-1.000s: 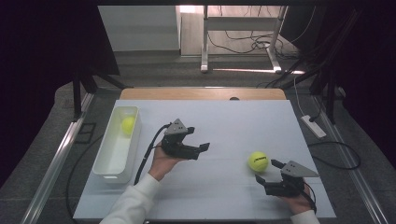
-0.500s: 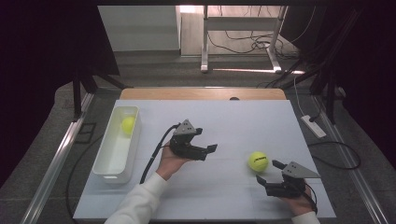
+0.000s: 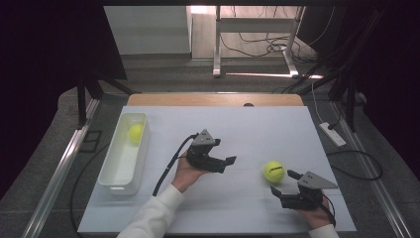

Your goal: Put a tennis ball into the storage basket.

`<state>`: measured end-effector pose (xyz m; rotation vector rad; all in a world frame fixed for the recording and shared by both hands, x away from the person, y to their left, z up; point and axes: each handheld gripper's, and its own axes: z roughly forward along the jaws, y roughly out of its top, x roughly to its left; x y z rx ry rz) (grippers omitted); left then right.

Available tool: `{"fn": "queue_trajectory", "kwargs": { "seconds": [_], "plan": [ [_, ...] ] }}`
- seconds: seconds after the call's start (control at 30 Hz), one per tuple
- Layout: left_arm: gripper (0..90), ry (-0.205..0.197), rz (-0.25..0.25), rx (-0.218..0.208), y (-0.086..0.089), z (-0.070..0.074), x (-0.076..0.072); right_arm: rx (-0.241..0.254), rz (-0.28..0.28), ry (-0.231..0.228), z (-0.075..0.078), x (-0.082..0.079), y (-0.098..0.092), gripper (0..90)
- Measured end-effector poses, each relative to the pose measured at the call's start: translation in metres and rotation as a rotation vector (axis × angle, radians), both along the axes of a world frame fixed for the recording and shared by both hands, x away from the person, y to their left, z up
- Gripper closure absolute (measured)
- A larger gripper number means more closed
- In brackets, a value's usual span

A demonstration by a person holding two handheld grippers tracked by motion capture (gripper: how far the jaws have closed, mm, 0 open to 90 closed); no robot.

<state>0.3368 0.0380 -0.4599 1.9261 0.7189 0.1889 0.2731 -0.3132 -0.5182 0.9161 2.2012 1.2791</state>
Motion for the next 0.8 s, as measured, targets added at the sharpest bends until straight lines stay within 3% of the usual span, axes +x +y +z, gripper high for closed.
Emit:
{"fn": "queue_trajectory", "kwargs": {
  "seconds": [0.8],
  "plan": [
    [13.4,0.016,-0.055,0.036,-0.026,-0.003,0.004,0.000,0.003,0.001,0.000,0.000,0.000,11.6]
  ]
}}
